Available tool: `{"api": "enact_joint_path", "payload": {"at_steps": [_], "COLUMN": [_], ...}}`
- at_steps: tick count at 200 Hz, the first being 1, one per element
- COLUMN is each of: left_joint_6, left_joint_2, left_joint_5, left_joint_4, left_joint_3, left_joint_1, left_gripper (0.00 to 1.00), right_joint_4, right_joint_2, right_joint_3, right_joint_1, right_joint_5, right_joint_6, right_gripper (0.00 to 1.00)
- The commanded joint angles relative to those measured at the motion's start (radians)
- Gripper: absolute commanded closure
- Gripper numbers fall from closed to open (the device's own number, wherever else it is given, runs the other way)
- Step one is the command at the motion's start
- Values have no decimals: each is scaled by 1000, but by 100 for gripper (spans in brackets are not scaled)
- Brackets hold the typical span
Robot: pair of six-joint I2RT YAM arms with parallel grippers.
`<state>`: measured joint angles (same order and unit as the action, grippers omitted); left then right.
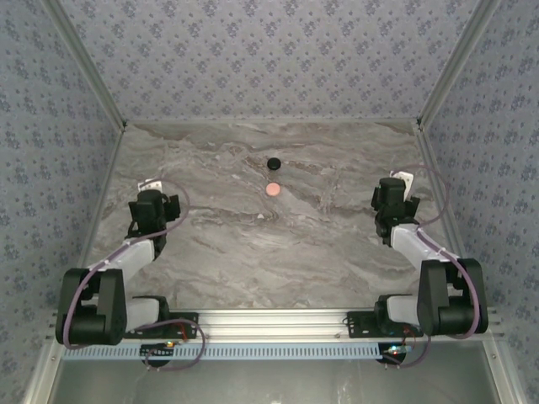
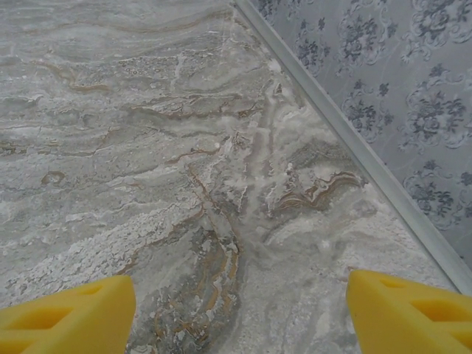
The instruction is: Insert wireless bluetooth earbuds into charging case
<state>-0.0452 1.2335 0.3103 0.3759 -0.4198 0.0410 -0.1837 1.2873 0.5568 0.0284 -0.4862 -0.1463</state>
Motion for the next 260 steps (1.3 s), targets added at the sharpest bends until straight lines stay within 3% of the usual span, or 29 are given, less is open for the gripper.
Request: {"api": "enact_joint_path", "payload": {"at_steps": [1, 44, 63, 90, 115, 205, 235, 260], "left_joint_6": [7, 55, 51, 62, 63, 76, 26, 19], "left_joint_2": [25, 76, 116, 157, 166, 288, 297, 299], "left_joint_5": [-142, -280, -320, -350, -357, -376, -265, -273], "left_joint_4": [147, 338, 415, 435, 456, 573, 420, 428], "left_joint_3": [14, 69, 81, 73, 79, 86, 0, 5], "left_joint_1": [-25, -39, -47, -48, -47, -48, -51, -62], "left_gripper": [8, 6, 5, 5, 5, 1, 1, 1], "right_joint_4": [-62, -222, -366, -428, -540, -686, -658, -642], "right_joint_2": [34, 52, 54, 54, 65, 209, 232, 234], "right_joint_3": [2, -65, -130, -159, -208, -219, -193, -183], "right_joint_1": [-24, -92, -94, -93, -87, -38, -27, -34], "right_joint_5": [80, 290, 314, 329, 370, 368, 367, 381], "right_joint_6": [-15, 22, 56, 81, 102, 164, 179, 172], "right_gripper": [21, 11, 9, 8, 8, 5, 1, 0]}}
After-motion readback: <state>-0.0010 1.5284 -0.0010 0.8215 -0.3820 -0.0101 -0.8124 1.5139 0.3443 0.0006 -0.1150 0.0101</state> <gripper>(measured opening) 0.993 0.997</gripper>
